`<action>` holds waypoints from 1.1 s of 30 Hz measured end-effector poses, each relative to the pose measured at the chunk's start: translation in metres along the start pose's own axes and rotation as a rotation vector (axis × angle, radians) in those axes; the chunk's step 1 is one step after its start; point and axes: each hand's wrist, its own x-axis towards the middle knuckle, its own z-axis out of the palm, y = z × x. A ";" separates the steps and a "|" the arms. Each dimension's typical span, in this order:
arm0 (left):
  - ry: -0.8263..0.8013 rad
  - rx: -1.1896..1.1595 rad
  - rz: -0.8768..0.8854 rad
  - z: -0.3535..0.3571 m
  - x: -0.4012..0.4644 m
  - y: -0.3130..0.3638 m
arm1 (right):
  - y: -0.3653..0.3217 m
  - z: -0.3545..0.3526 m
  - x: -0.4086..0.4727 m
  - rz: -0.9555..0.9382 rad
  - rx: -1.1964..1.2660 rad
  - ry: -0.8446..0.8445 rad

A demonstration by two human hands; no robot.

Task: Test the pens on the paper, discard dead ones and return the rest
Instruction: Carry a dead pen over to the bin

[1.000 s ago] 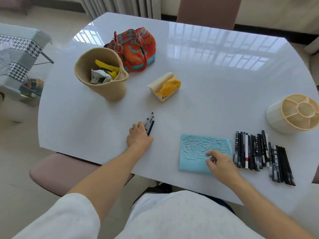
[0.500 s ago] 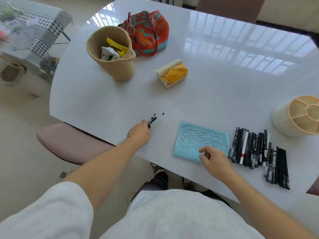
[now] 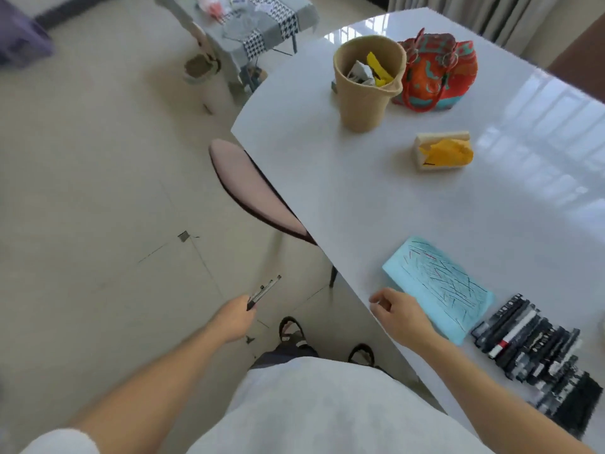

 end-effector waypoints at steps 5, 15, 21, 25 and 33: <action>0.061 -0.294 -0.251 0.021 -0.038 -0.106 | -0.046 0.038 0.021 -0.114 -0.181 -0.216; 0.056 -0.476 -0.505 0.046 -0.075 -0.283 | -0.137 0.145 0.073 0.002 -0.368 -0.373; 0.033 -0.521 -0.514 0.006 -0.055 -0.370 | -0.192 0.196 0.100 0.173 -0.369 -0.331; 0.049 -0.635 -0.524 -0.032 -0.029 -0.409 | -0.237 0.213 0.121 0.232 -0.321 -0.284; 0.053 -0.877 -0.577 -0.120 0.052 -0.442 | -0.314 0.241 0.206 0.290 -0.262 -0.323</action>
